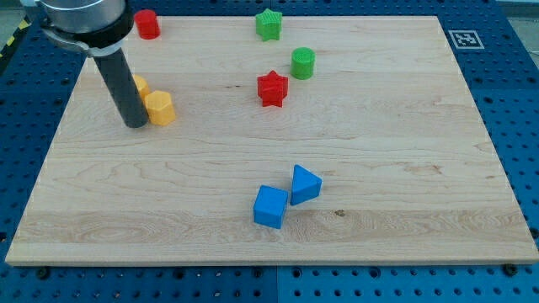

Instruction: Move yellow hexagon closer to red star

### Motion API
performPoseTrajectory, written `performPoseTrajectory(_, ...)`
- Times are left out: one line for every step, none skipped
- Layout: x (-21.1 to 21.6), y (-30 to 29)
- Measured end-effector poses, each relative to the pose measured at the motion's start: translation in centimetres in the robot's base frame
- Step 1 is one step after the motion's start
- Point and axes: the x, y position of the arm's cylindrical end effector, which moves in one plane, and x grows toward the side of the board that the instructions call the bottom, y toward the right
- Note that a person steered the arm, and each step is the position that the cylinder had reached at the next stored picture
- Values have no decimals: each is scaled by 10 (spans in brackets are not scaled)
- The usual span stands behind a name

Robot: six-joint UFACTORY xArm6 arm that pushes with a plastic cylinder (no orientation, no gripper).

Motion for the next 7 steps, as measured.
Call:
performPoseTrajectory(-6,0)
performPoseTrajectory(-21,10)
performPoseTrajectory(-20,50)
performPoseTrajectory(-20,85)
performPoseTrajectory(-30,96)
performPoseTrajectory(-41,96)
performPoseTrajectory(-43,114)
